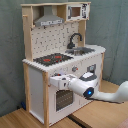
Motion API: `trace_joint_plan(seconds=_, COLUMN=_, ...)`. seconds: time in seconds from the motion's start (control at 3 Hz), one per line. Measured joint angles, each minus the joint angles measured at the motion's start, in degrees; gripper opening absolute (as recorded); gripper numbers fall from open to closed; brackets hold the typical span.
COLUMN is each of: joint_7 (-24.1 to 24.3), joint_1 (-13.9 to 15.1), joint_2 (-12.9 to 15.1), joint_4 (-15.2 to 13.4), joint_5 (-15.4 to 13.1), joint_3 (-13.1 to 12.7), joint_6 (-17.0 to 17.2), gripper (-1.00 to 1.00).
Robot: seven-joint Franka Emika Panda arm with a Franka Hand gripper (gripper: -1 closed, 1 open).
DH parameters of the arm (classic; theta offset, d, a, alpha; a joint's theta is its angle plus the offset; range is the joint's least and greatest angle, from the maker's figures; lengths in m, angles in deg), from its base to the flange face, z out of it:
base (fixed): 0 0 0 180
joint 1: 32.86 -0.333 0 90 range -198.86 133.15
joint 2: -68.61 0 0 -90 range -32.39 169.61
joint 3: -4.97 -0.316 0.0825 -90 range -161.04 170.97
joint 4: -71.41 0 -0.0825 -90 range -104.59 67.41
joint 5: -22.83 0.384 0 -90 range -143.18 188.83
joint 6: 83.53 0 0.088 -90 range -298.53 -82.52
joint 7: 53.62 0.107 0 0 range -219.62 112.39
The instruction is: Play with the kitchen
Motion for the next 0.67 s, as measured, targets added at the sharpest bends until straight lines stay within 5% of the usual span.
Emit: trace_joint_plan(seconds=0.67, joint_7=-9.7, joint_1=0.0, joint_2=0.0, joint_4=0.2, joint_5=-7.4, joint_3=0.2, joint_6=0.1, gripper=-1.00)
